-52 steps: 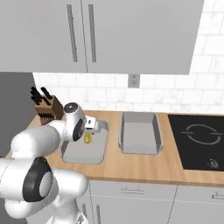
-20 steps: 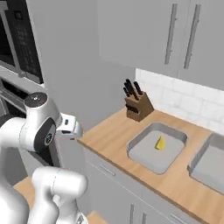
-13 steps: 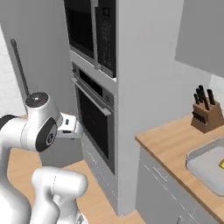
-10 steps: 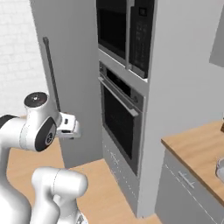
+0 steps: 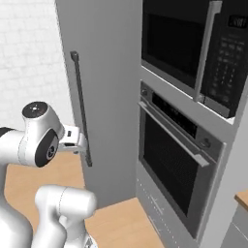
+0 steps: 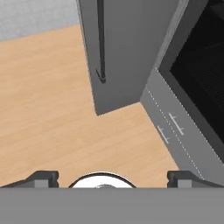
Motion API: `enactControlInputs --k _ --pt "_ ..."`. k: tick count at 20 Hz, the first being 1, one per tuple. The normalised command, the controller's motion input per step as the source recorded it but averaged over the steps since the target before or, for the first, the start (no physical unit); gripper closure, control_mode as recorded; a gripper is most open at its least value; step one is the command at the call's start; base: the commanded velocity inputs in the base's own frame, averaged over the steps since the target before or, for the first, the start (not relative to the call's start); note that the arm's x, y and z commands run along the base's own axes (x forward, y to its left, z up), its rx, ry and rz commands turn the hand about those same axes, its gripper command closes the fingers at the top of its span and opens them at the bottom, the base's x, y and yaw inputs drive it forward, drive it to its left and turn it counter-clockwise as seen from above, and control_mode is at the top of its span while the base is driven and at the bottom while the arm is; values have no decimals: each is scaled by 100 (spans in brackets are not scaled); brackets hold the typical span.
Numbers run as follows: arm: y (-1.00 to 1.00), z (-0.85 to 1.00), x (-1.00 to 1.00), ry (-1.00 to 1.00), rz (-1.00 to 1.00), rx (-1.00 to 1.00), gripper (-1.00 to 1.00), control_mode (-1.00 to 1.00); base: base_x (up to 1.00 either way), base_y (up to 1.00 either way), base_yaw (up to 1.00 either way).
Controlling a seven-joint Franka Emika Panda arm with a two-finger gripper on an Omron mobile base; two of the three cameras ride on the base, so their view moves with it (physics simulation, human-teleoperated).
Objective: Place one lemon wedge and one chicken drumstick in each tupperware on the nearby counter, to pack two identical lunches.
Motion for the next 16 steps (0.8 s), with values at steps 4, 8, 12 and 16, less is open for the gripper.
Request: enactControlInputs --k 4,8,12,16 --pt "0 0 0 0 0 0 -100 100 73 100 5" --pt "0 0 0 0 0 0 -100 100 0 100 28" --pt "0 0 0 0 0 0 -100 100 0 100 31" --pt "0 0 0 0 0 0 -100 100 66 100 -1"
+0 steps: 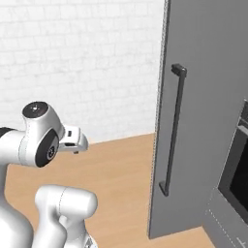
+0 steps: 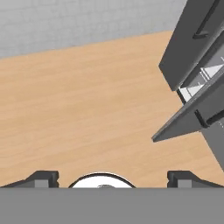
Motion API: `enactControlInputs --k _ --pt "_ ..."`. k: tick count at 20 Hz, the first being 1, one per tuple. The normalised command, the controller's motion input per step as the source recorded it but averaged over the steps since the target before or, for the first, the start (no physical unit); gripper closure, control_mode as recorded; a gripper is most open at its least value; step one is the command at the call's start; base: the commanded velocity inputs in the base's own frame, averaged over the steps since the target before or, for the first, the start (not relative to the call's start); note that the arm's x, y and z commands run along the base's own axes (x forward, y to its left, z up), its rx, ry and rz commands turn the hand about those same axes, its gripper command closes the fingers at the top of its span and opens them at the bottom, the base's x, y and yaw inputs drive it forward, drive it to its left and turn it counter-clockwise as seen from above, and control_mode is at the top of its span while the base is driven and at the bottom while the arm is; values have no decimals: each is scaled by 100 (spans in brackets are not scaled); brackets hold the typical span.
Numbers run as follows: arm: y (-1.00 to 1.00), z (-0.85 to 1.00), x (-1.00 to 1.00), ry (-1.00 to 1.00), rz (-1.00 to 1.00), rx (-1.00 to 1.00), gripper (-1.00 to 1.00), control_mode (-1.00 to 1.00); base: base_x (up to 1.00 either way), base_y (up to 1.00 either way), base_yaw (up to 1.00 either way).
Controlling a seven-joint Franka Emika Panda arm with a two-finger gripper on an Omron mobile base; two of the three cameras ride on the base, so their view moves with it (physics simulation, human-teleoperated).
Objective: Place one lemon wedge and one chicken drumstick in each tupperware on the nearby counter, to pack two identical lunches.
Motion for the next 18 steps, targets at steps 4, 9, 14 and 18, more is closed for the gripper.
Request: enactControlInputs --k 4,9,14,18 --pt "0 0 0 0 0 0 -100 100 100 100 -53" --pt "0 0 0 0 0 0 -100 100 100 98 -63" --pt "0 0 0 0 0 0 -100 100 98 96 -64" --pt "0 0 0 0 0 0 -100 100 68 79 -74"
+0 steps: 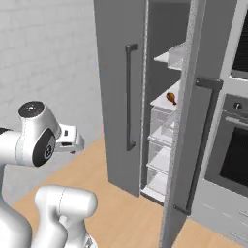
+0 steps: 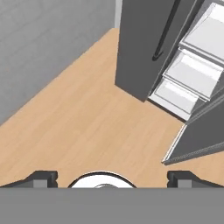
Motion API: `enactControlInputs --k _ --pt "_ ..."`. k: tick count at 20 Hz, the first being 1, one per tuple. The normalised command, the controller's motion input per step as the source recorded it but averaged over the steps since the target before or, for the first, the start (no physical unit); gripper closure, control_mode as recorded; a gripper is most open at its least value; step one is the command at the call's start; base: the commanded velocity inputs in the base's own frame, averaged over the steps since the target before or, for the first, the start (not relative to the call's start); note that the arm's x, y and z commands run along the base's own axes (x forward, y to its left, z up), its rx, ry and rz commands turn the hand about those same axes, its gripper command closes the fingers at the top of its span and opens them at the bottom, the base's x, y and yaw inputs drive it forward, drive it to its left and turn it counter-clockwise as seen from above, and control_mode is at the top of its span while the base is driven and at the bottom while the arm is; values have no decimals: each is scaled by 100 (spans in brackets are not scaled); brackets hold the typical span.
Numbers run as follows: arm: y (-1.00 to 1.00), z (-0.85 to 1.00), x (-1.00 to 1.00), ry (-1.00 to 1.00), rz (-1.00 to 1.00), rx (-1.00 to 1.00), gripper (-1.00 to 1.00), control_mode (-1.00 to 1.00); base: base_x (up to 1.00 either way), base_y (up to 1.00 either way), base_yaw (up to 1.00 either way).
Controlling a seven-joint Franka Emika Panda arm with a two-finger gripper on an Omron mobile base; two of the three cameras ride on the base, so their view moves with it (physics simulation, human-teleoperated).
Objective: Place one lemon wedge and one chicken drumstick in each tupperware on the nearby counter, to pack two identical lunches.
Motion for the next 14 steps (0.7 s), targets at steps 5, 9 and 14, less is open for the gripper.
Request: enactControlInputs --k 5,9,14 --pt "0 0 0 0 0 0 -100 100 43 63 -80" --pt "0 0 0 0 0 0 -100 100 39 33 -83" --pt "0 0 0 0 0 0 -100 100 40 13 -50"
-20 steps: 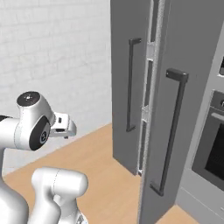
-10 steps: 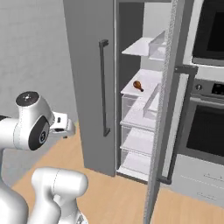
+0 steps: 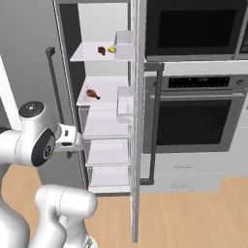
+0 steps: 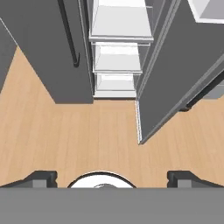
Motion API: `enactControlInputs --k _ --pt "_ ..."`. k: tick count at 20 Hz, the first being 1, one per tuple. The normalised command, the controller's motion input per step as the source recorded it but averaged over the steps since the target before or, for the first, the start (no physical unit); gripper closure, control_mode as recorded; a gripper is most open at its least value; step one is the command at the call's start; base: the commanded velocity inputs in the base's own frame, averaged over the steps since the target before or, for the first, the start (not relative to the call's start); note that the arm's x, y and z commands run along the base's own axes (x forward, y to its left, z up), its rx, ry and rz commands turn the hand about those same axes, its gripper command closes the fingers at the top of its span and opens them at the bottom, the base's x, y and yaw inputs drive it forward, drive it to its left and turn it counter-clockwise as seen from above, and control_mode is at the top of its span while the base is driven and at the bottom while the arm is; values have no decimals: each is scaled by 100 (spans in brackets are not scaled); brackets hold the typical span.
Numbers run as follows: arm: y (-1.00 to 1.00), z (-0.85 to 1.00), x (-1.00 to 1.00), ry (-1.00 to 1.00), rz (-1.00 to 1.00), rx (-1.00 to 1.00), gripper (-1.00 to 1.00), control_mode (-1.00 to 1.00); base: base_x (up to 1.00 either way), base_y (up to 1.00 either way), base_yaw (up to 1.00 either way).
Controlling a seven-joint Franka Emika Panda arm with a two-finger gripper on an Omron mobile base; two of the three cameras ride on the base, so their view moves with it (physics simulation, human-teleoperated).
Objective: Place one lemon wedge and one chicken drumstick in each tupperware on the nearby counter, to pack two identical lunches.
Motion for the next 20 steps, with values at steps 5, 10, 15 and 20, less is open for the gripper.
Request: enactControlInputs --k 5,10,15,20 --pt "0 0 0 0 0 0 -100 100 47 4 0" --pt "0 0 0 0 0 0 -100 100 99 27 -2" --pt "0 0 0 0 0 0 -100 100 95 16 -1" --pt "0 0 0 0 0 0 -100 100 61 -5 0"
